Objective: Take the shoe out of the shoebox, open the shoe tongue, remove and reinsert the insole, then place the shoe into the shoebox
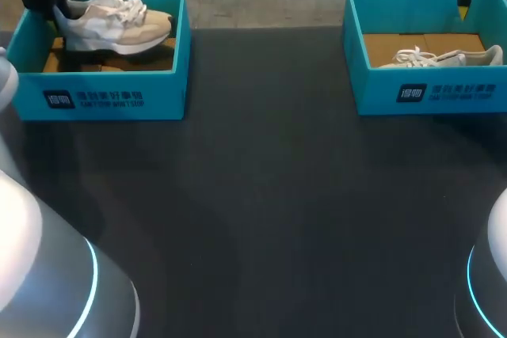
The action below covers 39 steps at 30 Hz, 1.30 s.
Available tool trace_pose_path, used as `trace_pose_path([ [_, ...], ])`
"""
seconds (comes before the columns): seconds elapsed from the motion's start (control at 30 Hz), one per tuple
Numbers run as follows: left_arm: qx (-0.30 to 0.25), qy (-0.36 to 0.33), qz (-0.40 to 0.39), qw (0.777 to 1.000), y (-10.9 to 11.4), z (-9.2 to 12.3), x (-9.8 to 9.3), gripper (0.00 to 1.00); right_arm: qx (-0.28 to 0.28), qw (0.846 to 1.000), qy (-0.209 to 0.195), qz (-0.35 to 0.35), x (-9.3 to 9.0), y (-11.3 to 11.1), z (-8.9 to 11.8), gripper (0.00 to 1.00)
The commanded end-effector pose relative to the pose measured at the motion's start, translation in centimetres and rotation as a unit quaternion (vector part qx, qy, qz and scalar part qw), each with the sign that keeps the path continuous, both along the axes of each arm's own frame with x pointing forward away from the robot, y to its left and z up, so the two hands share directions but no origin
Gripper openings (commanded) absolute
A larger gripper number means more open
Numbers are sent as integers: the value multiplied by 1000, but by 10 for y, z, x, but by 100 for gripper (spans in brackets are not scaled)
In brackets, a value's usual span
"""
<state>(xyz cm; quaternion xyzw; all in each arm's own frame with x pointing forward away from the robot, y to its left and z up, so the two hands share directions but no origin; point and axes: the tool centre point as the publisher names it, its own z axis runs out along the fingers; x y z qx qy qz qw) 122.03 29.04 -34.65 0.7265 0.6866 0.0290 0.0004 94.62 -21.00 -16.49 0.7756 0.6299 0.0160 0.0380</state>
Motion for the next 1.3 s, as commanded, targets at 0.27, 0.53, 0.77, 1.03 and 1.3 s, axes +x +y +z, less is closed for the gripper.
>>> trace_pose_path([
  [0.27, 22, 2, 29, 999, -1, 59, -11, 0, -1, 1000, -1, 0, -1, 0, 0, 100],
  [0.53, 29, -12, 56, 998, 6, 90, -20, 0, -1, 1000, -1, 0, -1, 0, 0, 100],
  [0.77, 30, -23, 71, 997, 15, 117, -28, 0, -1, 1000, -1, 0, -1, 0, 0, 100],
  [1.03, 39, -53, 78, 995, 13, 146, -58, 0, -1, 1000, -1, 0, -1, 0, 0, 100],
  [1.3, 36, -46, 88, 994, -3, 167, -88, 0, -1, 1000, -1, 0, -1, 0, 0, 100],
])
